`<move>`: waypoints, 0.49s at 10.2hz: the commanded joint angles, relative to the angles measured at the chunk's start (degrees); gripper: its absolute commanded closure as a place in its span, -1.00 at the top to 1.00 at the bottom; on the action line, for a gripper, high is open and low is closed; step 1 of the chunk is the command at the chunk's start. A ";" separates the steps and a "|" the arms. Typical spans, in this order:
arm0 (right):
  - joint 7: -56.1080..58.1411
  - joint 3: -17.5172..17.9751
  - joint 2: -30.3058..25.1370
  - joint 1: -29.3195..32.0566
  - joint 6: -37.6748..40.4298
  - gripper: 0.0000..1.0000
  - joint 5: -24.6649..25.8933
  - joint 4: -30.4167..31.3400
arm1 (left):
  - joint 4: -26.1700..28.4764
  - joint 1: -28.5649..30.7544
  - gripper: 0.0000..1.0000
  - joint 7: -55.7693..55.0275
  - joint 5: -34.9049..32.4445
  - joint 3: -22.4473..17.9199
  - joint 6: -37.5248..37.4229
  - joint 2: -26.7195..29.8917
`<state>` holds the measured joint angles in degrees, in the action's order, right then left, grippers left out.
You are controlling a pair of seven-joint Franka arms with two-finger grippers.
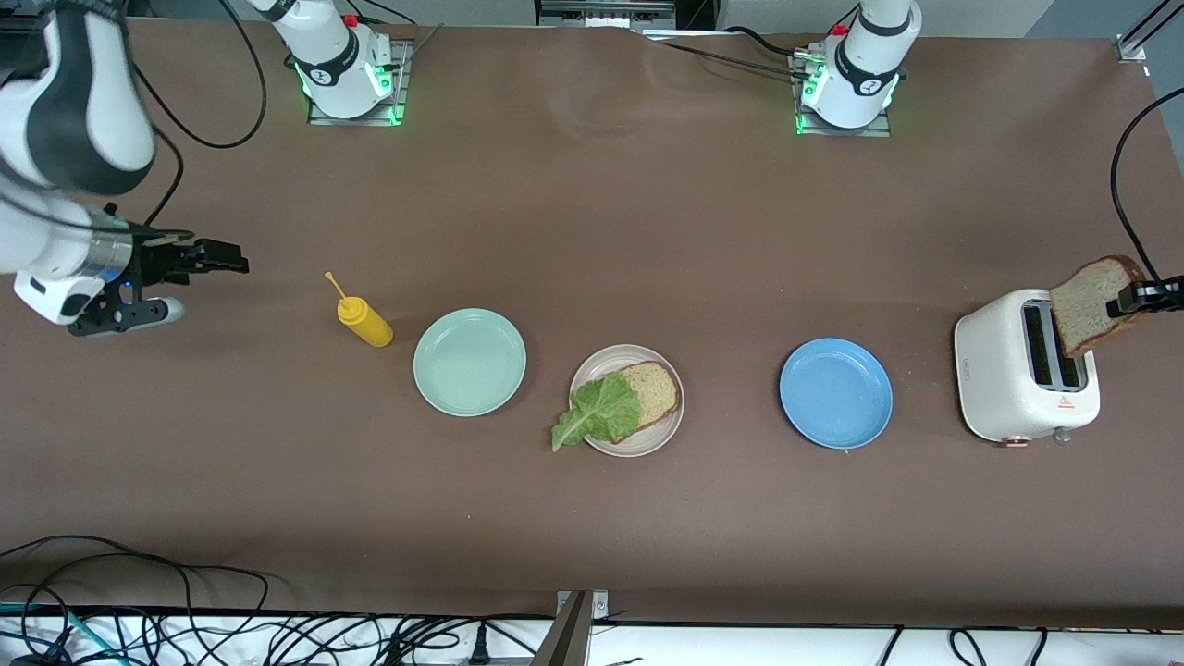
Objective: Make sandwich on beige plate with both arms
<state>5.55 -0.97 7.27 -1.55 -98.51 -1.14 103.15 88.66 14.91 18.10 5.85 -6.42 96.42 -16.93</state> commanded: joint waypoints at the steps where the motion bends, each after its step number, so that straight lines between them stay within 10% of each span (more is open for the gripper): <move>1: -6.60 -0.78 -7.77 -2.84 -1.16 1.00 2.55 1.97 | -2.09 -1.20 -1.00 -5.06 6.07 -0.88 -3.25 1.10; 5: -5.99 -5.79 -12.46 -4.25 4.69 1.00 -2.11 -3.89 | 0.45 -3.31 -1.00 -17.55 28.79 -2.72 -4.31 3.05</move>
<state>-0.19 -5.23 -5.09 -4.62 -97.59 -2.02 101.99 87.28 12.47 3.61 27.34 -7.73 93.02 -14.99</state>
